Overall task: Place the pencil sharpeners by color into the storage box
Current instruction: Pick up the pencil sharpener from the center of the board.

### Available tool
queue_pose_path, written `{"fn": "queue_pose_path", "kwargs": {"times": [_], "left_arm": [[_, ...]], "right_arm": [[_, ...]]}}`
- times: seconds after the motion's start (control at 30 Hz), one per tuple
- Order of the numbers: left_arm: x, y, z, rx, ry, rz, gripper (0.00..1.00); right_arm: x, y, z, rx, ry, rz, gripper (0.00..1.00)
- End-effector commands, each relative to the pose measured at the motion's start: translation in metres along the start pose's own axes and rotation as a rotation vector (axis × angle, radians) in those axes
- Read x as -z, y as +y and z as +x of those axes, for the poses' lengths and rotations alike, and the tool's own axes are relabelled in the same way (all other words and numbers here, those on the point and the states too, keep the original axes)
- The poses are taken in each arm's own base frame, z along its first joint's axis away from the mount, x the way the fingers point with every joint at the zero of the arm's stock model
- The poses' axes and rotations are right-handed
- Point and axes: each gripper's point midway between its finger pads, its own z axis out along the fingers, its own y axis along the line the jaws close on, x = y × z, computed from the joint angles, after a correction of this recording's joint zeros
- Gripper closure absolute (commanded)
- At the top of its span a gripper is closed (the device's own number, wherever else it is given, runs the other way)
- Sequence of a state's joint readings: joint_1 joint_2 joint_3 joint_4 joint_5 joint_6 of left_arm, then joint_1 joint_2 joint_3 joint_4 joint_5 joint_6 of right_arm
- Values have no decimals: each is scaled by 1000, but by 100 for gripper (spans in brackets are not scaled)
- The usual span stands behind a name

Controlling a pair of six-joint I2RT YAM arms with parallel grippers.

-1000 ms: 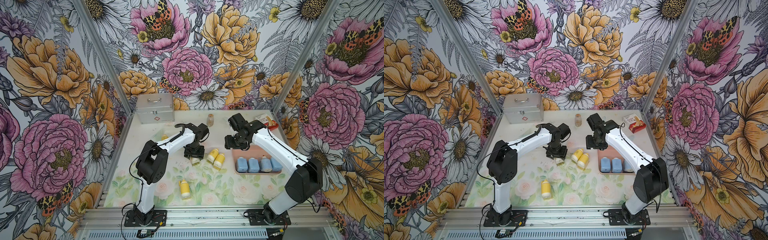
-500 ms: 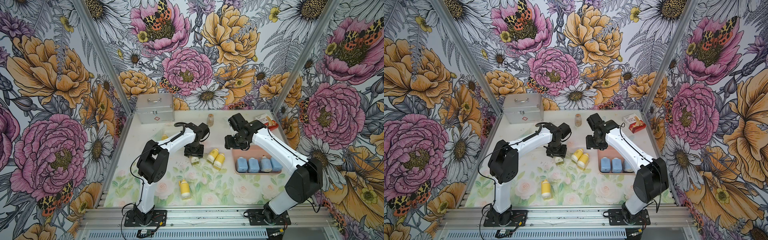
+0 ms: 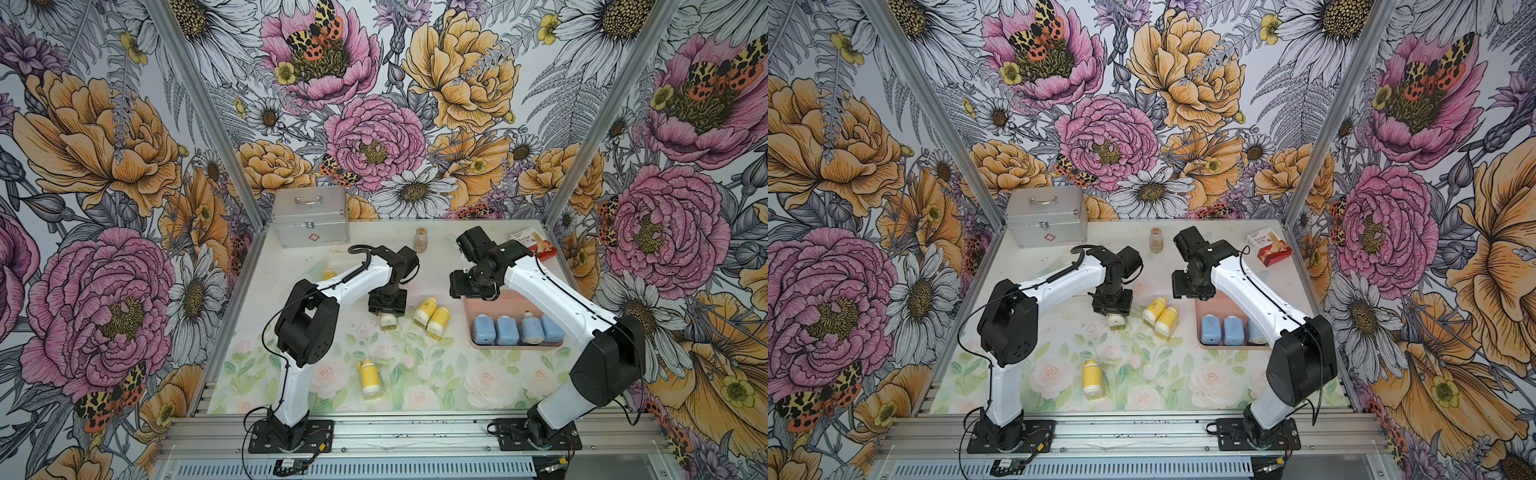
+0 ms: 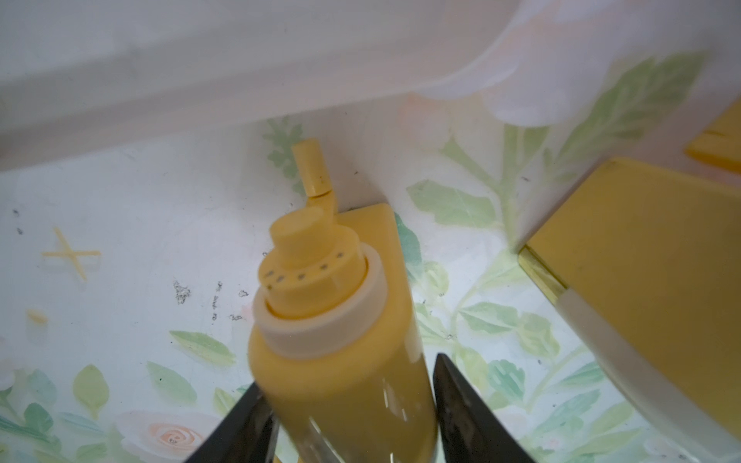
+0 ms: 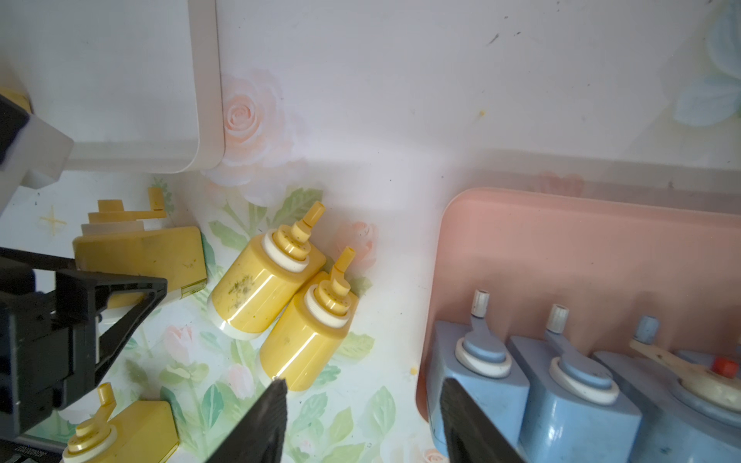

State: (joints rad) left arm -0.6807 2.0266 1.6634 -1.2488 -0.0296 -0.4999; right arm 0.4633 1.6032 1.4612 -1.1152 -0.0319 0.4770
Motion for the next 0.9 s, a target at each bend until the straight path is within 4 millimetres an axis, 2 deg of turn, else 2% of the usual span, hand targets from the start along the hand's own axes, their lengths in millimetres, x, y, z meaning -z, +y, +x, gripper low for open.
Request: {"fn": "queue_pose_path", "kwargs": {"times": [0.0, 0.23, 0.37, 0.5, 0.67, 0.87], "left_arm": [[-8, -3, -5, 13, -3, -13, 42], [-7, -5, -7, 7, 2, -2, 50], [7, -5, -6, 12, -27, 21, 51], [31, -1, -6, 28, -68, 52, 51], [64, 13, -12, 65, -131, 91, 51], [88, 47, -29, 145, -183, 106, 51]], "right_arm": [[8, 0, -4, 12, -34, -15, 37], [8, 0, -5, 8, -36, -16, 37], [8, 0, -6, 7, -37, -17, 37], [7, 1, -8, 8, -36, -21, 37], [7, 2, -9, 8, -33, -23, 37], [6, 2, -9, 7, -33, -23, 37]]}}
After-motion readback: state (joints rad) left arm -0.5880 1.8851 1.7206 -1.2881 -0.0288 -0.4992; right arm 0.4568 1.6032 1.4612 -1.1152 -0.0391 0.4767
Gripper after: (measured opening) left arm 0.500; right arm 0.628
